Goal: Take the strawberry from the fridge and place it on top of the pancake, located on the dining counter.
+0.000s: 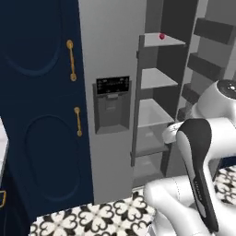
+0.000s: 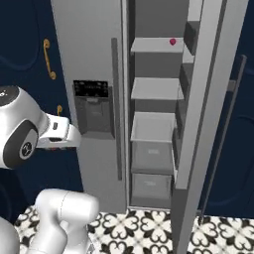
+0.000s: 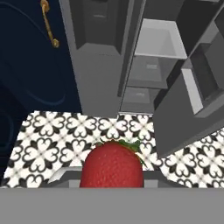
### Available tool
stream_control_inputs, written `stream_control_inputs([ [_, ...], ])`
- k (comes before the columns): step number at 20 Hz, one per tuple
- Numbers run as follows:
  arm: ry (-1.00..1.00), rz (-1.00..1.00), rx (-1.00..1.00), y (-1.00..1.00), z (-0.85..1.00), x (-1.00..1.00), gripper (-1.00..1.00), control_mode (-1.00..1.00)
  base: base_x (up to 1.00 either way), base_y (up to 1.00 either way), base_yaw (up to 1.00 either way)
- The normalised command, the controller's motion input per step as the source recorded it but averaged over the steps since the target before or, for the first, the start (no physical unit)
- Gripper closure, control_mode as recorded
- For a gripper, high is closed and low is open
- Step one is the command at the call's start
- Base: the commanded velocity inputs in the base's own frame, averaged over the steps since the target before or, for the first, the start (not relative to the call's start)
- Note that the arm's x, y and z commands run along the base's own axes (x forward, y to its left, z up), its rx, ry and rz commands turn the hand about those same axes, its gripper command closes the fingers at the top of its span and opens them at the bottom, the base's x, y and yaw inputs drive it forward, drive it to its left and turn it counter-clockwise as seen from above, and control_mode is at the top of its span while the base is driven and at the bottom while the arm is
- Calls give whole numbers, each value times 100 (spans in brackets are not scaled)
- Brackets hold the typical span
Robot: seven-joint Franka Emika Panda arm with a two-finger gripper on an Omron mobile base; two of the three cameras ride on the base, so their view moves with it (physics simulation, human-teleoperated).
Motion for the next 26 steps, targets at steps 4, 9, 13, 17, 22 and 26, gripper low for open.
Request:
stream_control_inputs([
  [4, 0, 0, 0, 0, 0, 0, 100, 100, -100, 42, -4],
  [9, 0, 0, 0, 0, 0, 0, 100, 100, -90, -2, -54],
  [13, 0, 0, 0, 0, 0, 0, 100, 100, -41, 0, -88],
  [17, 0, 0, 0, 0, 0, 0, 100, 100, -15, 0, -92],
  [22, 0, 0, 0, 0, 0, 0, 100, 100, 0, -17, -92],
  [26, 0, 0, 0, 0, 0, 0, 100, 100, 12, -36, -84],
])
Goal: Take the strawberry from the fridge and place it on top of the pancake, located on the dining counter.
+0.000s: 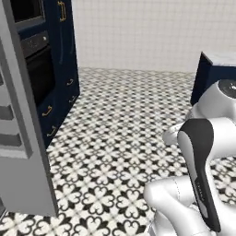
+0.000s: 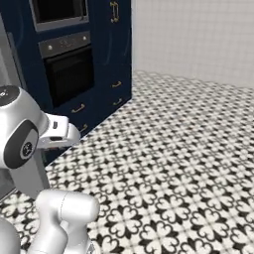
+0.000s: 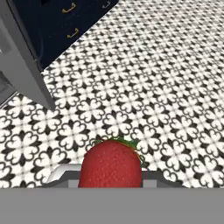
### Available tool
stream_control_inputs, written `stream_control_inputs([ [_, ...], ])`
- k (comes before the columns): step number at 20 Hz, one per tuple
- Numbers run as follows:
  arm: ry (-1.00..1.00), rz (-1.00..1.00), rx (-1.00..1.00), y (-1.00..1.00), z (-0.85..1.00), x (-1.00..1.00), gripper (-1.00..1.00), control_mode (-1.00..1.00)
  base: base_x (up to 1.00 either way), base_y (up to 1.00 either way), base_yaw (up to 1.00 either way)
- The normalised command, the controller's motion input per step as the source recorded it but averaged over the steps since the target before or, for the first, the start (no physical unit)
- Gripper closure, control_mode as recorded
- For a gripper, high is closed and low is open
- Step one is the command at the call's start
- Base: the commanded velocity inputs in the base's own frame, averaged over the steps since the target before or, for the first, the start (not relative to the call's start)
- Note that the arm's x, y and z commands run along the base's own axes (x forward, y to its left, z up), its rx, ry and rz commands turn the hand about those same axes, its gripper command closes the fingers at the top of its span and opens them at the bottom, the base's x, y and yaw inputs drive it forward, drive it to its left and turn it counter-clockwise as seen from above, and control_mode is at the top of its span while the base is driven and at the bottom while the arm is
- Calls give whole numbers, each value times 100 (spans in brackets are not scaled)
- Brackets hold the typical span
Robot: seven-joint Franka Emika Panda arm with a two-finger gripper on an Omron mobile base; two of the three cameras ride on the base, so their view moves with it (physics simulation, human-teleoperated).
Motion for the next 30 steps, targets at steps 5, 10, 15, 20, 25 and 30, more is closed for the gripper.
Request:
stream_control_inputs([
  [5, 0, 0, 0, 0, 0, 0, 100, 100, 52, -37, -68],
  [10, 0, 0, 0, 0, 0, 0, 100, 100, 97, -14, -57],
  [15, 0, 0, 0, 0, 0, 0, 100, 100, 100, 34, -34],
  [20, 0, 0, 0, 0, 0, 0, 100, 100, 100, 75, -27],
  [25, 0, 0, 0, 0, 0, 0, 100, 100, 100, 94, -31],
  [30, 0, 0, 0, 0, 0, 0, 100, 100, 100, 92, -30],
])
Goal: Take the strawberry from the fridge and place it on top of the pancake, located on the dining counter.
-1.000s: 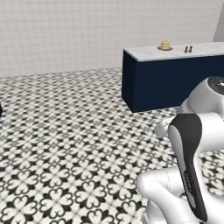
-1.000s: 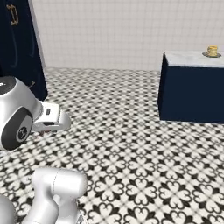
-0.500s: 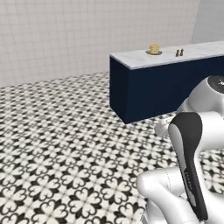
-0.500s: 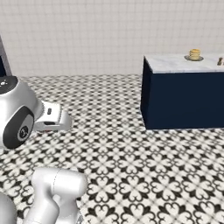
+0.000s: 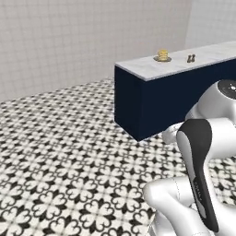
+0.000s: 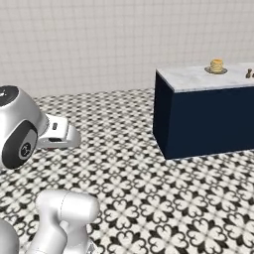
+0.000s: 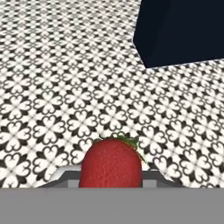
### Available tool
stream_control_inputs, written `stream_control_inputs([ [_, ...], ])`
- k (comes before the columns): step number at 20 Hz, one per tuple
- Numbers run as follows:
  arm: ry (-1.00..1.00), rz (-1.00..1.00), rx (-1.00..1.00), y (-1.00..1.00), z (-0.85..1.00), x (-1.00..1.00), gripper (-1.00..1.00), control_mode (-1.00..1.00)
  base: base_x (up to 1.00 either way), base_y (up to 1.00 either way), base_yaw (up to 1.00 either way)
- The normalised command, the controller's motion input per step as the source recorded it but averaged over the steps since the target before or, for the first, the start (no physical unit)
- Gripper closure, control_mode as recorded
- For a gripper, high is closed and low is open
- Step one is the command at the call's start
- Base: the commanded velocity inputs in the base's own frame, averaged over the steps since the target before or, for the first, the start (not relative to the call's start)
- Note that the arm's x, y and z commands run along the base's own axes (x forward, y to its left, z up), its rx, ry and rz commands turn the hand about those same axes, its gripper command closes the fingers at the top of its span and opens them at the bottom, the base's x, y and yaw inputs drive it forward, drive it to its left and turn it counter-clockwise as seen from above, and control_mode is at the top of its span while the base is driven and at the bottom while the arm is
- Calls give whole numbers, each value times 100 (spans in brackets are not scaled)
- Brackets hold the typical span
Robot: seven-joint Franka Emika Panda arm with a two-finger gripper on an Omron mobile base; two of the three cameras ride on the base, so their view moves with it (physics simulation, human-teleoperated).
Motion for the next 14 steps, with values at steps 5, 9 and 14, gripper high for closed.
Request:
stream_control_inputs([
  [5, 0, 0, 0, 0, 0, 0, 100, 100, 100, 91, -30],
  [9, 0, 0, 0, 0, 0, 0, 100, 100, 100, 88, -30],
  [14, 0, 0, 0, 0, 0, 0, 100, 100, 100, 87, -29],
])
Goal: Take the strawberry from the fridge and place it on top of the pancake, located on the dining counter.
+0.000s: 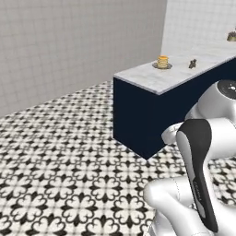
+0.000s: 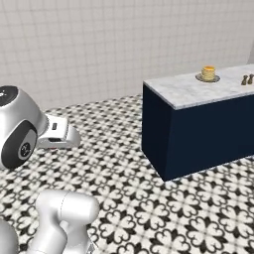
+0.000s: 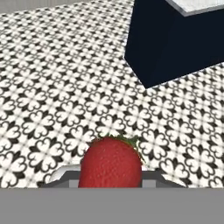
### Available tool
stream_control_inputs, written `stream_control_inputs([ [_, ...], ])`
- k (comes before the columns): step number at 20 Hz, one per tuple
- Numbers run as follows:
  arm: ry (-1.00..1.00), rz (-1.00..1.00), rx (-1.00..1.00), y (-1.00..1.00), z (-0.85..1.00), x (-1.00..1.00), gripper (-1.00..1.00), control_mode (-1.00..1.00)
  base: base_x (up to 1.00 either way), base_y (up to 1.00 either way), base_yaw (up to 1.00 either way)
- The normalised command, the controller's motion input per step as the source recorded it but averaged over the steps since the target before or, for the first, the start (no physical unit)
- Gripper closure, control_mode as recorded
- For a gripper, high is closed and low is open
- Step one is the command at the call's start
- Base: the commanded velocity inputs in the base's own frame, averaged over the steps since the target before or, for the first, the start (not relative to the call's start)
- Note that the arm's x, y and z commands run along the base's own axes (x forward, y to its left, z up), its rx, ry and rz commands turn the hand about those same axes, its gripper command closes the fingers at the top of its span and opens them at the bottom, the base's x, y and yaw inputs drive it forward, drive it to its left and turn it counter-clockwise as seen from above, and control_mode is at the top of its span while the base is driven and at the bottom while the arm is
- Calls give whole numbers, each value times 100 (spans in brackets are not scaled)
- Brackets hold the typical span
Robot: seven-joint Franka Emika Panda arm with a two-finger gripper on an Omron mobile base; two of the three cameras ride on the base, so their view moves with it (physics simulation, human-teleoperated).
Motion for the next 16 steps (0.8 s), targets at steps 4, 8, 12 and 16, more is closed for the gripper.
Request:
stream_control_inputs([
  [4, 0, 0, 0, 0, 0, 0, 100, 100, 100, 90, -30],
  [8, 0, 0, 0, 0, 0, 0, 100, 100, 100, 92, -30],
  [12, 0, 0, 0, 0, 0, 0, 100, 100, 100, 92, -30],
  [16, 0, 0, 0, 0, 0, 0, 100, 100, 100, 92, -31],
])
